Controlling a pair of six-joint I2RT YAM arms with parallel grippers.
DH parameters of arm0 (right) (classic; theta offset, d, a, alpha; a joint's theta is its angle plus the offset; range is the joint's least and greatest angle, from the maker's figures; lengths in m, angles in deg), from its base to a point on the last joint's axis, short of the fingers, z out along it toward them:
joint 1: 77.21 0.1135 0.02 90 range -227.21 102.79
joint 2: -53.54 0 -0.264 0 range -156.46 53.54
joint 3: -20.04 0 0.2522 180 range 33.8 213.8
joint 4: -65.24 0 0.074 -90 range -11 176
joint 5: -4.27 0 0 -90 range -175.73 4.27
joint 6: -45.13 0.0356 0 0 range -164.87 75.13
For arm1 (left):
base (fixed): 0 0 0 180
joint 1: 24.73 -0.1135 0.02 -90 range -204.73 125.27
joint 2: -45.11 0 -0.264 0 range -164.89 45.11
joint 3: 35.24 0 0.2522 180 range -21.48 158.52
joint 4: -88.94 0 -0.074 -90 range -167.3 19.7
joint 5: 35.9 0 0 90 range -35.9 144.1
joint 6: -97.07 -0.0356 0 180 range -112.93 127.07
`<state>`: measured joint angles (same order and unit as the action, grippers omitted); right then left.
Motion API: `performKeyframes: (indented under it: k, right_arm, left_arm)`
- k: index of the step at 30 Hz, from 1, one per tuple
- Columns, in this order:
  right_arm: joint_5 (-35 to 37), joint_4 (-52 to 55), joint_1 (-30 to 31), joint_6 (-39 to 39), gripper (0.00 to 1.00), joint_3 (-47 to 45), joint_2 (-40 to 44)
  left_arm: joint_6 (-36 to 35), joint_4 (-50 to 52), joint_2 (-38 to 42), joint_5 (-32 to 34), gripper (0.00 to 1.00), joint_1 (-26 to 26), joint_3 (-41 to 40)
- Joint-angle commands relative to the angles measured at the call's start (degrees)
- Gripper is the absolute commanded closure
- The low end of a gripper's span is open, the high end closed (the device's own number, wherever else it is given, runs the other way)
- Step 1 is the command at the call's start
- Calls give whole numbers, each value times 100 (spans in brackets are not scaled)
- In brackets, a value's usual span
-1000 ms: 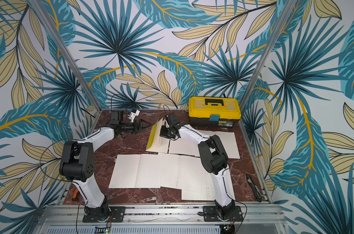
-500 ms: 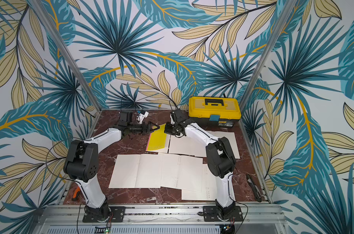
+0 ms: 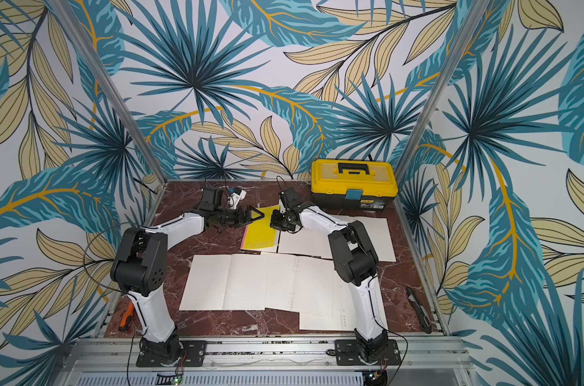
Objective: Close the notebook
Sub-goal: Close the notebook at the center of the board.
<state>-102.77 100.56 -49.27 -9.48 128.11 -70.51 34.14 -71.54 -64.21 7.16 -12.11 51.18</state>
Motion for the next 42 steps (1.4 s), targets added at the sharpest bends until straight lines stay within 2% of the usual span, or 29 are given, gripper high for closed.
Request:
performKeyframes:
  k: [1,6,18,20,25,36,42]
  right_arm:
    - [-72,6,23,81,93,53,-230]
    - [54,124,25,73,93,70,-406]
    - [554,890,19,88,93,579,-866]
    - [617,894,24,98,93,582,-842]
    - [345,657,9,-3,93,522,-721]
    - [313,857,2,-149,93,605,-668]
    - [331,843,2,-130,93,521,-626]
  left_arm:
    - [-208,-1,60,251,0,17,-155]
    - [-331,29,298,646,0,29,-275]
    - [-685,370,1035,2084,0,67,-462]
    - [-724,607,973,2342,0,66,-378]
    - [-671,1205,592,2281,0,93,28]
    - [-1072,2669,-77,3605,1,462,1007]
    - [-997,2899,-424,3629,7,527,1237]
